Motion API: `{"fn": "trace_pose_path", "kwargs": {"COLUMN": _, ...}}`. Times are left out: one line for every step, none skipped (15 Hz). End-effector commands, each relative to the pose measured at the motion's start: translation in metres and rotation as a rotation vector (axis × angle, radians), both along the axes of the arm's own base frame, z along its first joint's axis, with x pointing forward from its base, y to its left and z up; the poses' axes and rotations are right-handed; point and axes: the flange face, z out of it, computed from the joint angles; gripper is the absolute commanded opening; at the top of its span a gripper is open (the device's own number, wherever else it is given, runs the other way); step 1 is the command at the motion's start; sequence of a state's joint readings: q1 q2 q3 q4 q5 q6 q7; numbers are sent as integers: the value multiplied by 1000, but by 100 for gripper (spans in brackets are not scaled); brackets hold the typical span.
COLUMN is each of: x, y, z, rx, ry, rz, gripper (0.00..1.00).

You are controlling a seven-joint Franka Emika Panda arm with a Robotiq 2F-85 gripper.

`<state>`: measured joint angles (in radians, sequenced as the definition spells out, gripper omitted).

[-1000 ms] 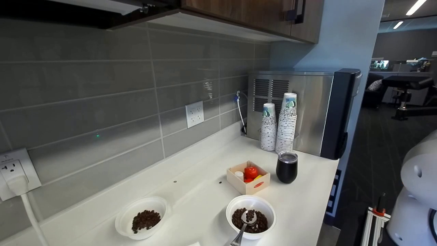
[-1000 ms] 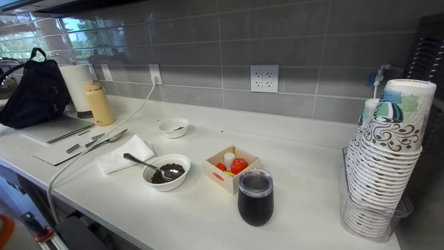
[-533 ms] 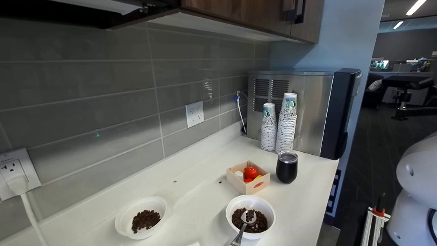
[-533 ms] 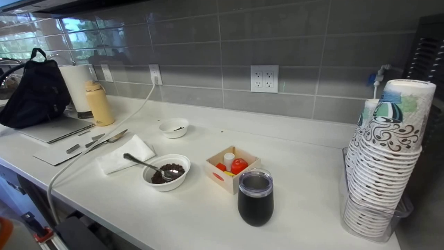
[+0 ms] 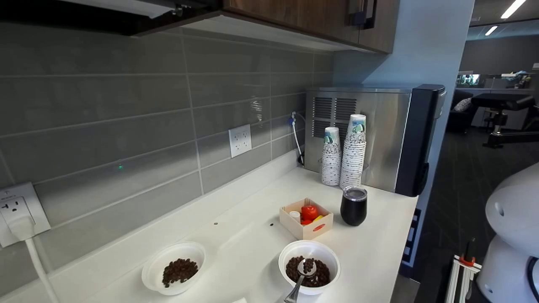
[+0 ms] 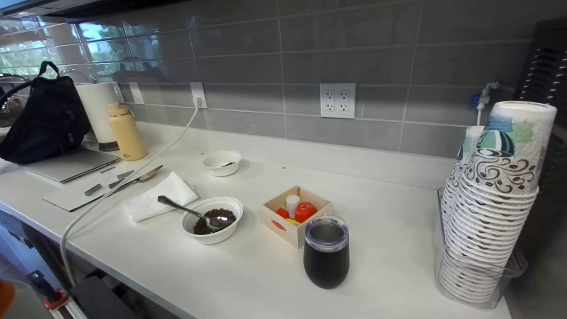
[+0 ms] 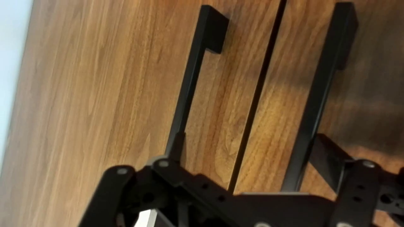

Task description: Open then close the top left cabinet door

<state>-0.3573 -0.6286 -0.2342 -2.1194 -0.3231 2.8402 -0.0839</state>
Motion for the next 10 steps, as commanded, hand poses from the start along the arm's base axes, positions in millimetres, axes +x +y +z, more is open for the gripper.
{"fn": "trace_pose_path", "kwargs": {"x": 9, "y": -18, "z": 5, "rx": 12, "ry": -27, "rz": -26, "gripper": 100}}
{"fn": "trace_pose_path", "kwargs": {"x": 11, "y": -20, "z": 5, "rx": 17, "ry": -28, "rz": -26, "gripper": 100}}
{"fn": "trace_pose_path", "kwargs": {"x": 12, "y": -23, "z": 5, "rx": 21, "ry": -27, "rz": -29, "gripper": 100}}
{"fn": "trace_pose_path", "kwargs": {"x": 13, "y": -25, "z": 4, "rx": 23, "ry": -27, "rz": -32, "gripper": 100}}
{"fn": "trace_pose_path", "kwargs": {"x": 13, "y": -27, "z": 4, "rx": 26, "ry": -27, "rz": -33, "gripper": 100}}
{"fn": "trace_pose_path", "kwargs": {"x": 13, "y": -29, "z": 4, "rx": 29, "ry": -29, "rz": -36, "gripper": 100}}
{"fn": "trace_pose_path", "kwargs": {"x": 12, "y": -31, "z": 4, "rx": 32, "ry": -31, "rz": -38, "gripper": 100}}
{"fn": "trace_pose_path", "kwargs": {"x": 11, "y": -33, "z": 4, "rx": 34, "ry": -34, "rz": -42, "gripper": 100}}
{"fn": "trace_pose_path", "kwargs": {"x": 10, "y": -35, "z": 4, "rx": 36, "ry": -36, "rz": -47, "gripper": 100}}
{"fn": "trace_pose_path", "kwargs": {"x": 9, "y": -37, "z": 5, "rx": 38, "ry": -38, "rz": -50, "gripper": 100}}
